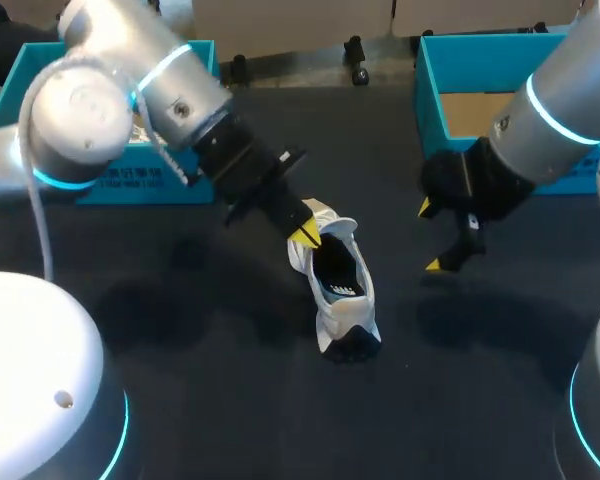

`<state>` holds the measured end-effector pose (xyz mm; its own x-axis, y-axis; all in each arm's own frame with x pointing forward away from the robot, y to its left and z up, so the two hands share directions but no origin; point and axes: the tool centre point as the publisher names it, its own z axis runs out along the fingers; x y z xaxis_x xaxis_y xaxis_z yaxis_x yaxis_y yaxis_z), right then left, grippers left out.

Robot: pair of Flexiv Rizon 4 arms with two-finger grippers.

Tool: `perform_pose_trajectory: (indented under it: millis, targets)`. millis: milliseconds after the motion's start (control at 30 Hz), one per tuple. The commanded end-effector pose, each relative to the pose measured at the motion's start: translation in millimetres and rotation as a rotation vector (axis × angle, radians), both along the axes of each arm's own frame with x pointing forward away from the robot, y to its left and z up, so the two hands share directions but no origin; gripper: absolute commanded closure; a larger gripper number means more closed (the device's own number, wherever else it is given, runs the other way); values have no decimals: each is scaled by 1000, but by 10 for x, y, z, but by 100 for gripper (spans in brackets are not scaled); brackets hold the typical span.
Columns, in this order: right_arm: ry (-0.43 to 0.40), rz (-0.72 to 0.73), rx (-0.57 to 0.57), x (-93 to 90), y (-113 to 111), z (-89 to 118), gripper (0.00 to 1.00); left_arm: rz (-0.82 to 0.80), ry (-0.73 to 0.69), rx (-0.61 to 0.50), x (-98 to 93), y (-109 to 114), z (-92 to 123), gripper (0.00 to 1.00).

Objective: Take the shoe out of the shoebox, open the shoe tongue, remove and reinsert the insole, then place the shoe into the shoebox

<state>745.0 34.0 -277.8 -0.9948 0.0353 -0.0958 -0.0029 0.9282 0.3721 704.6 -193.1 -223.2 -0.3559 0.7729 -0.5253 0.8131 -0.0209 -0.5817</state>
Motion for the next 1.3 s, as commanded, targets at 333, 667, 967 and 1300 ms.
perform_pose_trajectory:
  millis: [333, 667, 967, 1300]
  targets:
    - [12, -71, -1, -143, -536, 362, 0, -304, -14, 402, 41, 67, 143, 100]
    - [6, -109, -31, -298, -823, 611, 0, -304, -14, 402, 41, 67, 143, 100]
    - [-5, -118, -98, -407, -1083, 926, 0, -304, -14, 402, 41, 67, 143, 100]
    - [3, -101, -137, -427, -1165, 1109, 0, -304, -14, 402, 41, 67, 143, 100]
